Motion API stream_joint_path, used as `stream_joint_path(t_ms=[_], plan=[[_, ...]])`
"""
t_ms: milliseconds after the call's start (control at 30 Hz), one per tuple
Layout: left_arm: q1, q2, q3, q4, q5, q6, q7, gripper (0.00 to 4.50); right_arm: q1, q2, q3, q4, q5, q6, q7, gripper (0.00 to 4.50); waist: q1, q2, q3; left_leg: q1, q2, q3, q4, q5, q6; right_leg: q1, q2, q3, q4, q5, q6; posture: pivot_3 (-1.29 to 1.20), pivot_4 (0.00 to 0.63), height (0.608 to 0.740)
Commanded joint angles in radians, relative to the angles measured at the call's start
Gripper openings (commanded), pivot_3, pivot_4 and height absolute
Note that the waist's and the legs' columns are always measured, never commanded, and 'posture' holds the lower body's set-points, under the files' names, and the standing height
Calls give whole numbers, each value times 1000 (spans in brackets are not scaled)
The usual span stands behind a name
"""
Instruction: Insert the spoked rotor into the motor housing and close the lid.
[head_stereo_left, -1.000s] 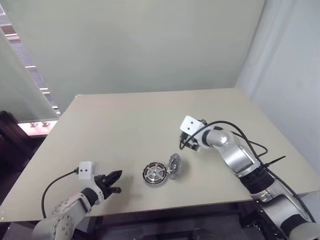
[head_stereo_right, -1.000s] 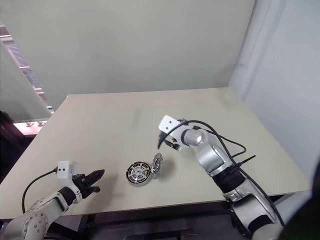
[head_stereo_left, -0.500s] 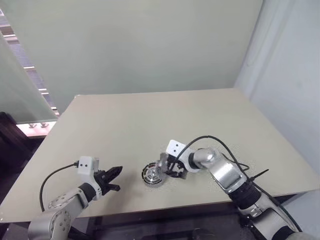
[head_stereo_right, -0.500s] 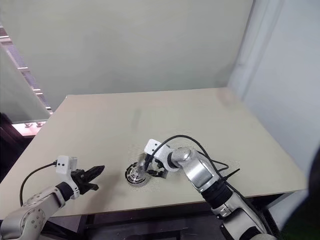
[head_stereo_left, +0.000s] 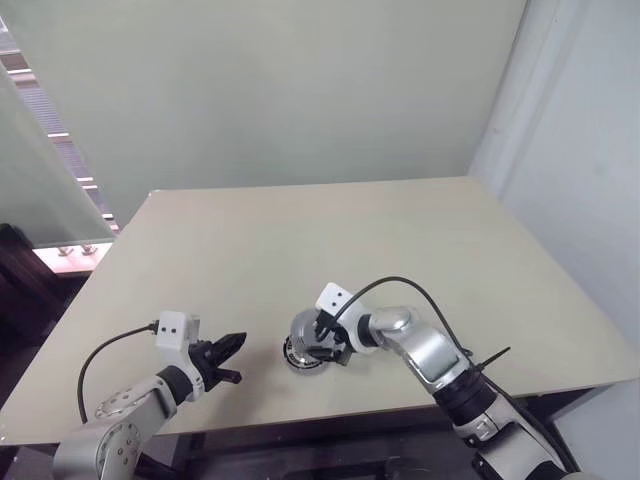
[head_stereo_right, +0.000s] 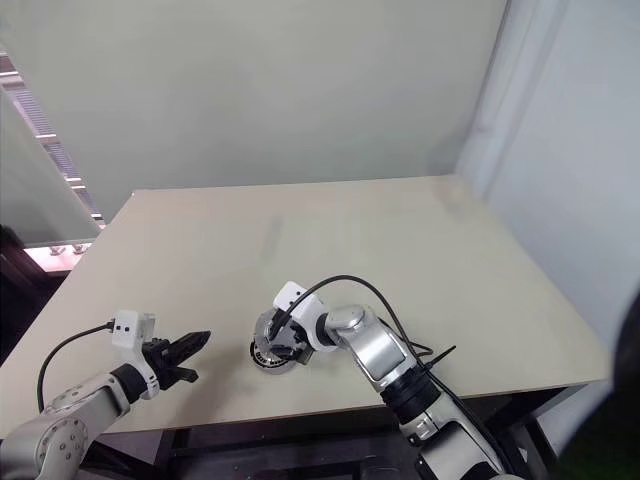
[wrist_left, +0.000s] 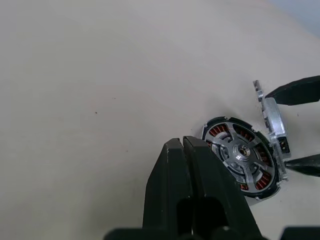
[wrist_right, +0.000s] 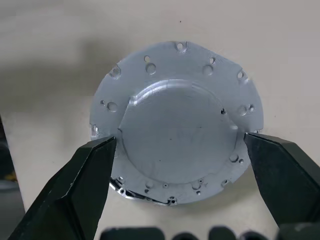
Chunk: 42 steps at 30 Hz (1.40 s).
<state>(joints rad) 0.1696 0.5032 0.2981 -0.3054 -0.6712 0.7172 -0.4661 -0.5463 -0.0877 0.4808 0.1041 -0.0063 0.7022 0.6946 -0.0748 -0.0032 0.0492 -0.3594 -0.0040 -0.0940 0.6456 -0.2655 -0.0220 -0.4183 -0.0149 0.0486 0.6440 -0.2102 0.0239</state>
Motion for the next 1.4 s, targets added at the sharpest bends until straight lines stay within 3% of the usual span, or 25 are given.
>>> stream_joint_path(t_ms=[33, 100, 200, 300, 467, 767, 1033, 1400], plan=[[-4, 3, 23, -38, -4, -6, 3, 0, -27, 4, -79, -60, 74, 29, 24, 4474, 0, 0, 0, 0, 0, 0, 0, 0, 0, 0, 0, 0, 0, 0, 0, 0, 0, 740], [-6, 1, 18, -37, -2, -6, 5, 0, -30, 4, -117, -80, 115, 55, 36, 4474, 0, 0, 0, 0, 0, 0, 0, 0, 0, 0, 0, 0, 0, 0, 0, 0, 0, 740], [-15, -5, 6, -30, 0, -7, 6, 0, 5, 70, -341, -116, 261, 115, -33, 4474, 1, 0, 0, 0, 0, 0, 0, 0, 0, 0, 0, 0, 0, 0, 0, 0, 0, 740], [-18, -7, 4, -27, 1, -7, 5, 0, 58, 119, -432, -138, 340, 101, -70, 4474, 4, 0, 0, 0, 0, 0, 0, 0, 0, 0, 0, 0, 0, 0, 0, 0, 0, 740], [-29, -8, -3, -16, 3, -5, 1, 0, 145, 122, -435, -167, 368, 52, -86, 4474, 3, 0, 0, 0, 0, 1, 0, 0, 0, 1, 0, 0, 0, 0, 0, 0, 0, 740], [-52, -9, -14, -2, 7, 0, -3, 0, 268, 118, -310, -103, 325, -160, -45, 4474, 0, 0, 0, 1, 0, 1, 0, 0, 0, 1, 0, 1, 0, 0, 0, 0, 0, 740], [-52, -4, -12, -7, 8, 9, -6, 0, 287, 103, -209, -27, 265, -299, -30, 4474, 0, 0, 0, 1, 0, 1, 1, 0, 0, 2, 0, 1, 0, 0, 0, 0, 0, 740], [-54, 0, -8, -19, 8, 18, -1, 0, 261, 123, -199, 84, 224, -404, -63, 4474, 0, 0, 0, 1, 0, 1, 2, 0, 0, 2, 0, 1, 0, 0, 0, 0, 0, 740]])
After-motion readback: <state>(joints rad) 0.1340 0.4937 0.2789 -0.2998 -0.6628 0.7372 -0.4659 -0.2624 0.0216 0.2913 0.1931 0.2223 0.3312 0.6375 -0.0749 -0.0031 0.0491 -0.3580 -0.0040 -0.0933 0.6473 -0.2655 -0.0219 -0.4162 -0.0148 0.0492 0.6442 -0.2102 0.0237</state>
